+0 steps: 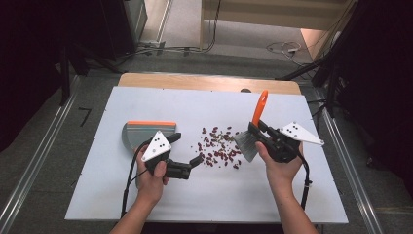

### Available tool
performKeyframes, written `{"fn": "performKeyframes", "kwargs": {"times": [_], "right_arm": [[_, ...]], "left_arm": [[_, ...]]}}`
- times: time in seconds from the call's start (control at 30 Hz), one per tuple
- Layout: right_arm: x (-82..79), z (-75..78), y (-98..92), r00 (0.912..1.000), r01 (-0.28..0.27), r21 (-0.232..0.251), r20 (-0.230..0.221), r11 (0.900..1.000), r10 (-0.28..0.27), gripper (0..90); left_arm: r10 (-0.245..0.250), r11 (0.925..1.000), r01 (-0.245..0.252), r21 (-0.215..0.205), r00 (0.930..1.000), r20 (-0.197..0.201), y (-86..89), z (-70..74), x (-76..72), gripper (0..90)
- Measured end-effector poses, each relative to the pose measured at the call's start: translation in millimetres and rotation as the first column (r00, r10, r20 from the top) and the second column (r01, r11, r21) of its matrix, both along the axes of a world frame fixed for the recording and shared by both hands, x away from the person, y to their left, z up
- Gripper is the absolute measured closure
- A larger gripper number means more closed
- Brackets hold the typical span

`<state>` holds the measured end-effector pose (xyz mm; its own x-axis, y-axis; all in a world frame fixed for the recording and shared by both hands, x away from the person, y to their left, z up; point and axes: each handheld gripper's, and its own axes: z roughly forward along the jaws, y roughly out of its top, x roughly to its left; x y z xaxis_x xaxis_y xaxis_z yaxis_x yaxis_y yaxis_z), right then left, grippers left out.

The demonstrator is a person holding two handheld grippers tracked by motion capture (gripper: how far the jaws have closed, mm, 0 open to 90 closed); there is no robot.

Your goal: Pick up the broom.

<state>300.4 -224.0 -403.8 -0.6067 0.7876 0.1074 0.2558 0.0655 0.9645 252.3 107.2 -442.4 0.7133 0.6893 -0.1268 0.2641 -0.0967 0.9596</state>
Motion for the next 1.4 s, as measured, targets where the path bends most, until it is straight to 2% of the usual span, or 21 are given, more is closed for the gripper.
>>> {"fn": "performKeyframes", "kwargs": {"times": [0.07,0.17,0.27,0.4,0.53,0.63,0.77,0.9,1.1,1.17,1.27,1.4], "right_arm": [[-4.3,-2.4,8.9,1.0,-0.003,-0.018,0.007,1.0,0.003,68.9],[-7.4,-7.3,20.1,0.9996,-0.028,-0.014,-0.01,1.0,0.028,68.9],[-11.6,-10.8,33.9,0.9987,-0.051,-0.019,-0.012,0.999,0.051,69.0],[-16.4,-10.3,44.9,0.997,-0.076,-0.016,-0.009,0.997,0.076,69.0],[-21.3,-8.1,52.6,0.9951,-0.099,-0.014,-0.005,0.995,0.099,68.9],[-24.4,-7.9,56.6,0.9942,-0.107,-0.013,-0.001,0.994,0.107,68.9],[-28.0,-6.8,60.3,0.9932,-0.117,0.002,0.002,0.993,0.117,68.9],[-30.9,-5.8,64.5,0.9921,-0.125,0.0,0.009,0.992,0.125,68.9],[-35.6,-5.3,71.5,0.9895,-0.144,0.01,0.013,0.99,0.144,68.8],[-37.8,-4.8,73.6,0.9897,-0.143,0.014,0.017,0.99,0.142,68.8],[-40.3,-4.0,76.0,0.99,-0.14,0.016,0.021,0.99,0.139,68.8],[-42.0,-3.5,77.1,0.9905,-0.136,0.018,0.026,0.991,0.135,68.8]], "left_arm": [[-0.024,0.9997,0.024,-0.002,0.9997,-0.009,-2.8,-2.0,-0.9,0.9],[-0.064,0.9977,0.064,-0.021,0.9977,-0.021,-7.1,-3.2,-2.0,0.9],[-0.084,0.9957,0.083,-0.042,0.996,-0.029,-11.0,-2.4,-3.2,0.8],[-0.085,0.9957,0.083,-0.04,0.9956,-0.04,-17.8,-3.0,-4.0,0.7],[-0.1,0.9933,0.096,-0.064,0.993,-0.062,-23.6,-3.3,-4.0,0.8],[-0.095,0.9942,0.091,-0.057,0.9925,-0.076,-27.7,-2.8,-4.0,4.4],[-0.116,0.992,0.11,-0.062,0.9875,-0.107,-32.5,-3.0,-3.3,7.7],[-0.128,0.9913,0.122,-0.048,0.9828,-0.133,-41.9,-4.1,-4.2,15.4],[-0.077,0.9971,0.076,-0.011,0.9802,-0.182,-50.3,-7.6,-2.1,32.8],[-0.067,0.9977,0.068,-0.002,0.9804,-0.185,-51.7,-8.5,-2.0,37.9],[-0.057,0.9983,0.058,0.001,0.9801,-0.19,-53.6,-9.3,-1.3,47.8],[-0.08,0.9965,0.083,0.007,0.9771,-0.197,-55.4,-11.1,-0.6,66.1]]}}
